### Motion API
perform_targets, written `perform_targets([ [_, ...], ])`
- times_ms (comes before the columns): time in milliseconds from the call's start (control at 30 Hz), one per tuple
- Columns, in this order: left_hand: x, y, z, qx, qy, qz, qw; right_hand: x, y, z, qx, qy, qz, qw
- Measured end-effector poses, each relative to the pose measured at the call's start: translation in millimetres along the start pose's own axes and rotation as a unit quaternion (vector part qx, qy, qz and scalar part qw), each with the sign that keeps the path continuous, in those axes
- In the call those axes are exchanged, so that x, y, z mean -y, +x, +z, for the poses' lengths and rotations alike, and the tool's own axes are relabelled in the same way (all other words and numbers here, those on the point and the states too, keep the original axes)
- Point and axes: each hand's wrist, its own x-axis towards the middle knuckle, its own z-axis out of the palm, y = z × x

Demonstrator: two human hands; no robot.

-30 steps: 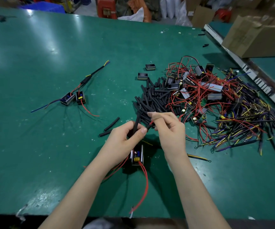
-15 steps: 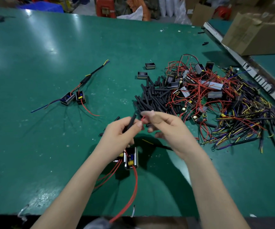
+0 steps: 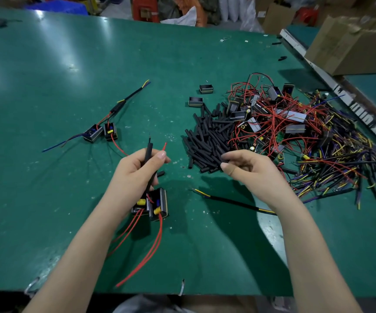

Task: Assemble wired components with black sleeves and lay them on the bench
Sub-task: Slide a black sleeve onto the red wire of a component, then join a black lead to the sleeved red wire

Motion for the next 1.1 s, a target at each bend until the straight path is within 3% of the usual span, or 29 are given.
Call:
perform_targets([
  [167,2.2,-2.9,12.2,0.054,-0.006,-0.008,0.999,1.3,-9.7,4.6,0.053,-0.148,-0.036,0.987],
  [300,7.9,-6.5,38.0,0.139,0.073,0.027,0.987,-1.2,-16.1,38.4,0.102,-0.356,-0.110,0.922],
  [367,10.4,-7.2,43.4,0.160,0.129,0.060,0.977,-3.7,-17.1,40.8,0.057,-0.314,-0.122,0.940],
  [467,14.2,-4.8,44.8,0.163,0.199,0.104,0.961,-6.4,-18.8,33.2,-0.047,-0.125,-0.109,0.985],
  [600,16.6,-0.2,52.7,0.146,0.151,0.073,0.975,-7.0,-15.4,32.8,-0.095,0.106,-0.056,0.988],
  [833,23.5,9.3,67.7,0.118,0.068,0.048,0.990,-16.0,-7.5,31.6,-0.108,0.181,-0.040,0.977],
  [900,24.0,11.1,70.0,0.120,0.049,0.051,0.990,-15.3,-8.0,33.5,-0.108,0.145,-0.054,0.982],
  [967,23.0,14.5,73.3,0.127,0.038,0.060,0.989,-16.7,-11.7,32.7,-0.129,0.024,-0.104,0.986],
  [1100,23.5,17.6,76.7,0.144,0.025,0.076,0.986,-21.4,-22.7,30.4,-0.187,-0.209,-0.171,0.944],
])
